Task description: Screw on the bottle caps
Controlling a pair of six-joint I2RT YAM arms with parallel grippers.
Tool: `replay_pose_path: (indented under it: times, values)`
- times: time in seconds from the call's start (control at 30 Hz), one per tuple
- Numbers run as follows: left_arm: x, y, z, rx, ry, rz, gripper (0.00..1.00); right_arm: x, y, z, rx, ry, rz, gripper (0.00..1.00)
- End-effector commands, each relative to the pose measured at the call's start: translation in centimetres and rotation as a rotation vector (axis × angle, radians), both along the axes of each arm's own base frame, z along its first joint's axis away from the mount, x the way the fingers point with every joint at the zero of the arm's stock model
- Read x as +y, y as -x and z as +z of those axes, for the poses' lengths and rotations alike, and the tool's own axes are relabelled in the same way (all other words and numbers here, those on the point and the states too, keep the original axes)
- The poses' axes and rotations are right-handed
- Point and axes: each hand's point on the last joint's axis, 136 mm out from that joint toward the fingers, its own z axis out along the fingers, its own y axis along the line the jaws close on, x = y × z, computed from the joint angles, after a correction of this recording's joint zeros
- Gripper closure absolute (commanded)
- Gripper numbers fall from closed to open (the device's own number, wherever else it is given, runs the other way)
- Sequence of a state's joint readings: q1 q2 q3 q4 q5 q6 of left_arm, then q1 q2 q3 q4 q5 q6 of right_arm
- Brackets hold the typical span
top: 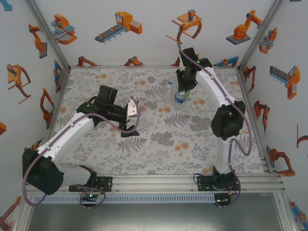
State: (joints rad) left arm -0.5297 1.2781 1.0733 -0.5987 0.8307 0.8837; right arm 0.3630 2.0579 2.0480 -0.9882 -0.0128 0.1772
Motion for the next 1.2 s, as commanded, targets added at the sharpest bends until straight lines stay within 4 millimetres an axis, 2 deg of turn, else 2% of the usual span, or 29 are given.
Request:
replay_pose_path:
  times: [0.0, 0.07, 0.13, 0.23, 0.27, 0.3, 0.33, 0.37, 0.4, 0.6, 0.7, 0.77, 0.87, 1.0, 1.17]
  values:
    - [-0.2, 0.3, 1.0, -0.001, 0.022, -0.010, 0.03, 0.4, 0.0, 0.6, -0.013, -0.021, 0.025, 1.00]
    - [-0.2, 0.3, 1.0, 0.001, 0.022, -0.009, 0.03, 0.5, 0.0, 0.6, -0.014, -0.030, 0.027, 1.00]
    - [-0.1, 0.3, 0.9, 0.000, 0.021, -0.009, 0.03, 0.4, -0.1, 0.8, -0.022, -0.031, 0.026, 0.91]
    - [-0.1, 0.3, 0.8, 0.000, 0.014, -0.006, 0.03, 0.3, -0.2, 1.4, -0.042, -0.029, 0.021, 0.87]
    - [0.0, 0.3, 0.8, -0.001, 0.014, -0.006, 0.03, 0.3, -0.1, 1.7, -0.047, -0.028, 0.023, 0.82]
    - [-0.1, 0.3, 0.8, 0.000, 0.014, -0.006, 0.03, 0.3, -0.1, 2.0, -0.054, -0.029, 0.026, 0.43]
    - [-0.1, 0.3, 0.8, 0.000, 0.014, -0.006, 0.03, 0.2, -0.2, 2.2, -0.060, -0.027, 0.024, 0.20]
    - [-0.1, 0.3, 0.8, 0.000, 0.014, -0.006, 0.03, 0.1, -0.1, 2.4, -0.062, -0.023, 0.025, 0.06]
    - [-0.1, 0.3, 0.8, 0.001, 0.015, -0.005, 0.03, 0.1, 0.0, 2.7, -0.068, -0.021, 0.028, 0.01]
    - [0.0, -0.8, 0.7, 0.009, 0.005, 0.071, 0.03, -1.4, 0.6, 5.6, -0.132, 0.010, 0.015, 0.01]
    - [0.2, -2.6, 0.9, 0.000, -0.014, 0.174, 0.03, -3.1, 0.9, 6.7, -0.164, 0.022, -0.017, 0.01]
    - [0.6, -4.5, 0.9, -0.006, -0.037, 0.286, 0.03, -4.7, 1.2, 7.1, -0.187, 0.028, -0.049, 0.01]
    - [1.8, -7.4, 0.9, -0.013, -0.062, 0.475, 0.03, -6.7, 1.7, 6.8, -0.224, 0.035, -0.091, 0.01]
    - [4.1, -10.6, 0.1, -0.043, -0.058, 0.696, 0.03, -9.7, 2.4, 5.1, -0.275, 0.063, -0.156, 0.01]
    - [9.0, -14.1, -2.1, -0.096, -0.081, 0.989, 0.03, -13.6, 3.5, 1.7, -0.357, 0.096, -0.250, 0.01]
